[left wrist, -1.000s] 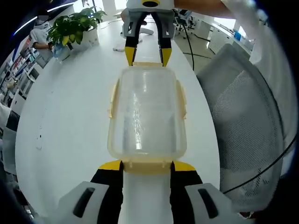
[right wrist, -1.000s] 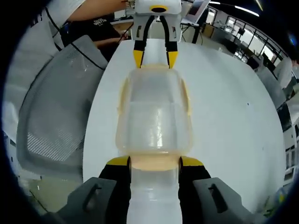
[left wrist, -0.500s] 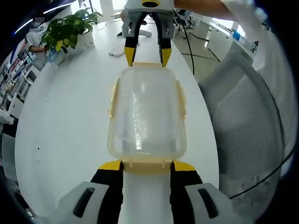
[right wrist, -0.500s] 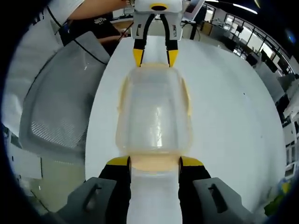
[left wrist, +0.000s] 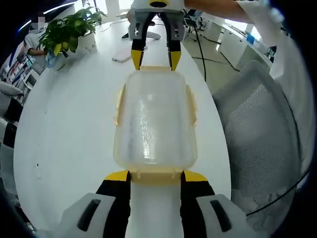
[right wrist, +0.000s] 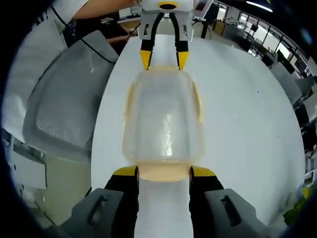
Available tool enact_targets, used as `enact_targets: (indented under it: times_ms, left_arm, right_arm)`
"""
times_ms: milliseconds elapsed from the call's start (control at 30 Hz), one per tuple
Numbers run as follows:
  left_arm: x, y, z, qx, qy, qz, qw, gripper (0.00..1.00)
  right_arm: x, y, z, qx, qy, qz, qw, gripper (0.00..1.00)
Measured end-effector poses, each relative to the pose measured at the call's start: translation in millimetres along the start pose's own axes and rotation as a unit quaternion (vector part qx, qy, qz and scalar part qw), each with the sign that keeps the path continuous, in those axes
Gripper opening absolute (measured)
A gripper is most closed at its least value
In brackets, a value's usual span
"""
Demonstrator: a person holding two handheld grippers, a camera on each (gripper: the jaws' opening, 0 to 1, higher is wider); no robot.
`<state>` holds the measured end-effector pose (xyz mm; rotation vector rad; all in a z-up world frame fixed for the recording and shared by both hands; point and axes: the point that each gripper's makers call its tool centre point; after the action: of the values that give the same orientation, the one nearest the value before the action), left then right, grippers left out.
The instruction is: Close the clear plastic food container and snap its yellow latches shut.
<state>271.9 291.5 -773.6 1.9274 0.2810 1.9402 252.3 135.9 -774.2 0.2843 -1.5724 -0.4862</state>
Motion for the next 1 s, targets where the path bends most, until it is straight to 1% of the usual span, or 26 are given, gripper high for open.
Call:
enact_targets:
  times_ms: [433, 633, 1000]
  left_arm:
    - [-2.1, -3.2, -0.1, 0.005, -0.008, 0.007, 0.9999, 0.34]
    - [-2.6, -1.9, -0.5, 0.008, -0.011, 0.005, 0.9999, 0.34]
    - [-6.6, 0.2, 1.6, 0.007, -0.013, 0.009, 0.9998, 0.34]
  right_arm:
    - [-8.8, -3.2, 0.2, 0.0, 0.012, 0.006, 0.9999, 0.36]
    - [-7.4, -4.7, -0.2, -0.003, 0.015, 0.008, 0.9999, 0.36]
    - [-6.7, -8.5, -2.5, -0.002, 0.013, 0.008, 0.9999, 0.36]
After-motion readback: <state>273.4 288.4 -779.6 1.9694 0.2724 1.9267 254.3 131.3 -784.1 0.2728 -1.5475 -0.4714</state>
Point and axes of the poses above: the point that each gripper's makers call its tool centre point, and the gripper's own axes: x roughly backward along the fingers, z roughly to its left, y roughly out of its top, and after that the axes turned 2 degrees about -x, right-handed
